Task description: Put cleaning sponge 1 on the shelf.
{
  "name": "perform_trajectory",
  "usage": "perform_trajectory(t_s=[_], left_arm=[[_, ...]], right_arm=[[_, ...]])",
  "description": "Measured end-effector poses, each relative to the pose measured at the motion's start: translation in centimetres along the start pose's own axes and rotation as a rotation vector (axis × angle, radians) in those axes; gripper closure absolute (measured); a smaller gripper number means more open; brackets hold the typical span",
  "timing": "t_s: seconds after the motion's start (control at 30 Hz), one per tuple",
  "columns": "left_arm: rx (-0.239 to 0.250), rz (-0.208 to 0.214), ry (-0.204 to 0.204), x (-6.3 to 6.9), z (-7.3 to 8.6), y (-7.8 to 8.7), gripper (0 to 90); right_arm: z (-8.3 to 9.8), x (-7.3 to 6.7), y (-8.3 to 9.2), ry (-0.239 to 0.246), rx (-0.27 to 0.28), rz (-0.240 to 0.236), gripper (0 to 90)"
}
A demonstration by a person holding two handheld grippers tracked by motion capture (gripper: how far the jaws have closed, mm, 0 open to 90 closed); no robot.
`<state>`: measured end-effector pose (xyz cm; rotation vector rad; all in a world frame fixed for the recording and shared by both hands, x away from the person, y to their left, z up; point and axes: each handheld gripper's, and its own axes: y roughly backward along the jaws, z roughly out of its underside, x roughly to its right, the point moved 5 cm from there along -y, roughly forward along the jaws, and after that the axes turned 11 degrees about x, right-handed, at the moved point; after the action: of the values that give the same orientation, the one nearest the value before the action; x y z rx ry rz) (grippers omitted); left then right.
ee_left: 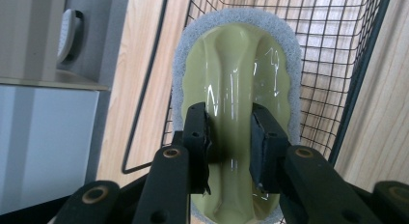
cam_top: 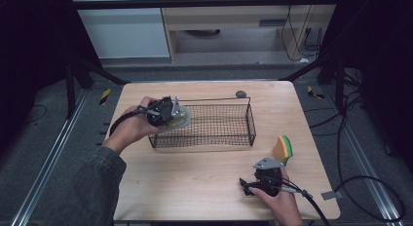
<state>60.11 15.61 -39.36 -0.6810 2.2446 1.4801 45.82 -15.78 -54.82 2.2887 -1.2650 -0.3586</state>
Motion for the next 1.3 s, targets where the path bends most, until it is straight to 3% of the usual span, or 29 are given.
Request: perform_trajectory(t_s=[0.53, 1.3], left_arm=[[-0.016, 0.031, 0.011, 0.9, 0.7, -2.0, 71.1], [-0.047, 0.068, 0.025, 1.7, 1.7, -3.1, 71.0]], right_arm=[[0.0, 0.0, 0.0, -0.002, -0.001, -0.001, 0.8], [0.0, 0.0, 0.0, -0.003, -0.001, -0.001, 0.8]])
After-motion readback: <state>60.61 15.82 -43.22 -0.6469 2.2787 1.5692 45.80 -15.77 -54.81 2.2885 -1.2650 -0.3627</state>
